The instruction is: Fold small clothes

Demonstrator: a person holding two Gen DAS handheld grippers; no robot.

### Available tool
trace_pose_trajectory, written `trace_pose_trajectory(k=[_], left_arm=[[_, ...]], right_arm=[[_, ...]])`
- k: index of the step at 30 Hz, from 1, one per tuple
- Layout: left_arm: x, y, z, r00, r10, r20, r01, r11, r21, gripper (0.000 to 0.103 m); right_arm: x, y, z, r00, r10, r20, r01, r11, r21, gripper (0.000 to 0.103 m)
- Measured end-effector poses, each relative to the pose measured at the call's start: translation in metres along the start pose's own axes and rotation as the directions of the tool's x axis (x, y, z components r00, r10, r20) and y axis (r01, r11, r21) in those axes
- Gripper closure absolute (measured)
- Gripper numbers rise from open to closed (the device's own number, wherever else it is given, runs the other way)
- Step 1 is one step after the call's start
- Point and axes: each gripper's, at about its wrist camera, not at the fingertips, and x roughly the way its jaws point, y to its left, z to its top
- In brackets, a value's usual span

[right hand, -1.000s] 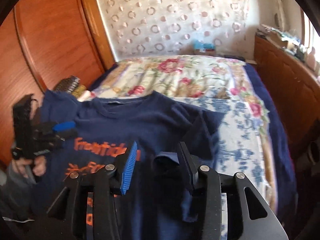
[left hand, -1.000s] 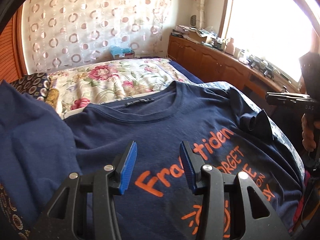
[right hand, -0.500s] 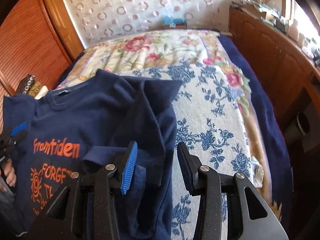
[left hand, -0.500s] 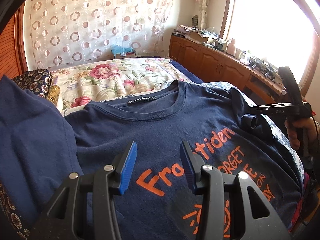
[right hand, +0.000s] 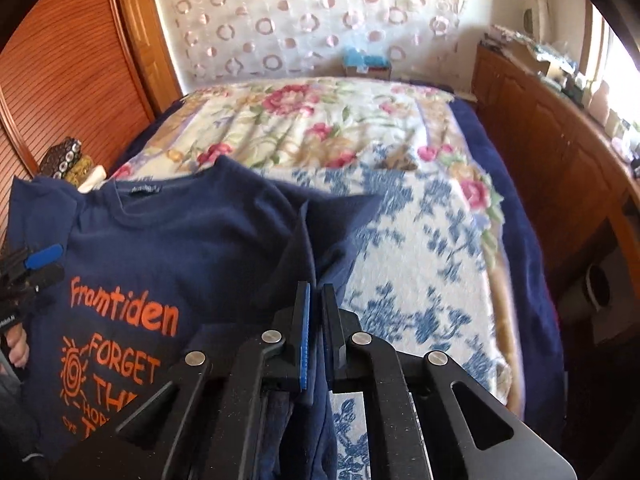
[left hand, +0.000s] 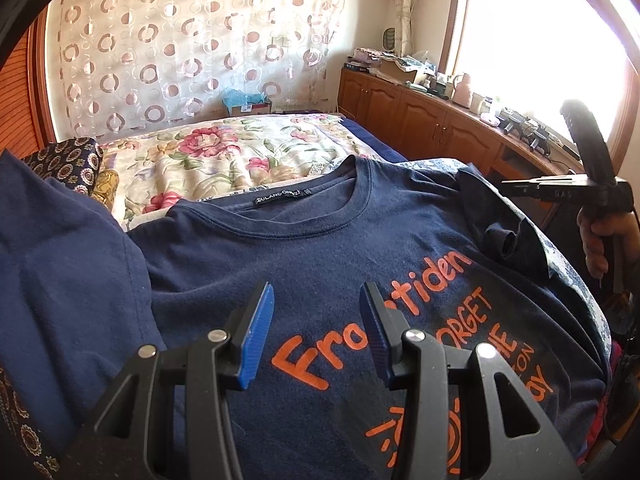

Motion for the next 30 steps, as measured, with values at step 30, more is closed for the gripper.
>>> trace_pose_trajectory(k=[30], left_arm=[[-0.002,0.0,-0.003,1.0,0.008,-0.009,-0.008,1.0,0.026,0.06]], right_arm=[[-0.02,0.033,-0.073,0.998,-0.018,-0.056,0.012,0.993,-0.115,0.078]])
